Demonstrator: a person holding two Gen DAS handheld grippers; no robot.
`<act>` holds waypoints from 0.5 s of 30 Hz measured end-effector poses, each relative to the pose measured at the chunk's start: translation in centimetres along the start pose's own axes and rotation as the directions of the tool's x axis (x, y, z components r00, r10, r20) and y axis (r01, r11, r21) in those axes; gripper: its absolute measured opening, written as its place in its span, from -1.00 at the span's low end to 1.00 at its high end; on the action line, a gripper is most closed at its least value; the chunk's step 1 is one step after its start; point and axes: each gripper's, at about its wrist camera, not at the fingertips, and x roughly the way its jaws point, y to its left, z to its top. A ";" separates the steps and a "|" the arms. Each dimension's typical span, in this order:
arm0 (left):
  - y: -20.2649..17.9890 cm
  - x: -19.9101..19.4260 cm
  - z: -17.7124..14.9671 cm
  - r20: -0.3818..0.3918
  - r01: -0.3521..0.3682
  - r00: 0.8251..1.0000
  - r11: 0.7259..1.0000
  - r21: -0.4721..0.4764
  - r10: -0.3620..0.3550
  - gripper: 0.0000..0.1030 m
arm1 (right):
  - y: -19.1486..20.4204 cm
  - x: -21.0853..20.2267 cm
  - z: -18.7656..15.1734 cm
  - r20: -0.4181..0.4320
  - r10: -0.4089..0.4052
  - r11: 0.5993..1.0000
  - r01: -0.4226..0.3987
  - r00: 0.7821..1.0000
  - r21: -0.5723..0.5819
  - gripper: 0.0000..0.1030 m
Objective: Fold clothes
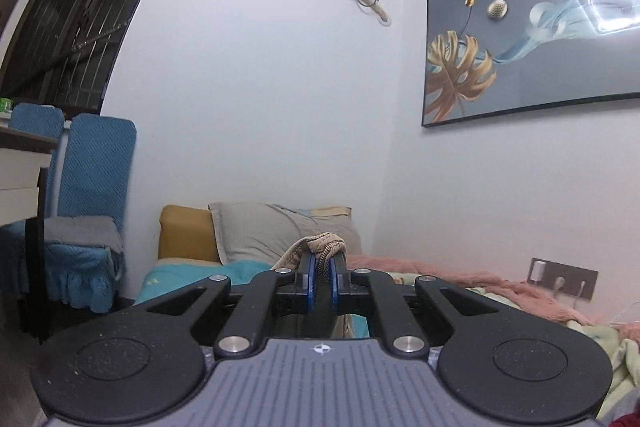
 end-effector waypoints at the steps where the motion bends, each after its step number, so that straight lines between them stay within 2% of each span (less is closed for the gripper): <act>1: 0.0 0.1 -0.2 -0.005 -0.003 1.000 1.000 0.009 0.003 -0.85 | 0.2 0.1 -0.1 -0.013 0.028 1.000 -0.028 1.000 -0.003 1.00; 2: 0.0 0.3 -0.4 -0.010 -0.006 1.000 1.000 0.014 0.006 -0.84 | 0.5 0.3 -0.3 -0.024 0.044 0.999 -0.044 0.999 -0.016 1.00; 4: 0.6 0.9 -0.7 -0.024 -0.024 0.999 1.000 0.004 0.024 -0.84 | 1.0 0.9 -0.5 -0.055 0.020 0.997 -0.024 0.998 -0.067 1.00; 6: 1.7 1.6 -1.0 -0.044 -0.052 0.998 0.999 -0.007 0.051 -0.84 | 0.5 1.5 -0.8 -0.073 -0.060 0.993 0.053 0.996 -0.105 1.00; 8: 2.8 2.6 -1.6 -0.080 -0.079 0.994 0.997 -0.013 0.077 -0.84 | -0.8 1.8 -0.7 -0.088 -0.154 0.985 0.146 0.984 -0.096 1.00; 11: 4.0 4.8 -3.2 -0.179 -0.109 0.978 0.994 -0.005 0.107 -0.84 | -4.8 0.7 0.4 -0.098 -0.249 0.966 0.254 0.964 0.045 1.00; 15: 5.3 7.8 -5.5 -0.310 -0.136 0.942 0.991 0.003 0.131 -0.84 | -9.9 -1.3 1.2 -0.101 -0.325 0.902 0.340 0.940 0.266 1.00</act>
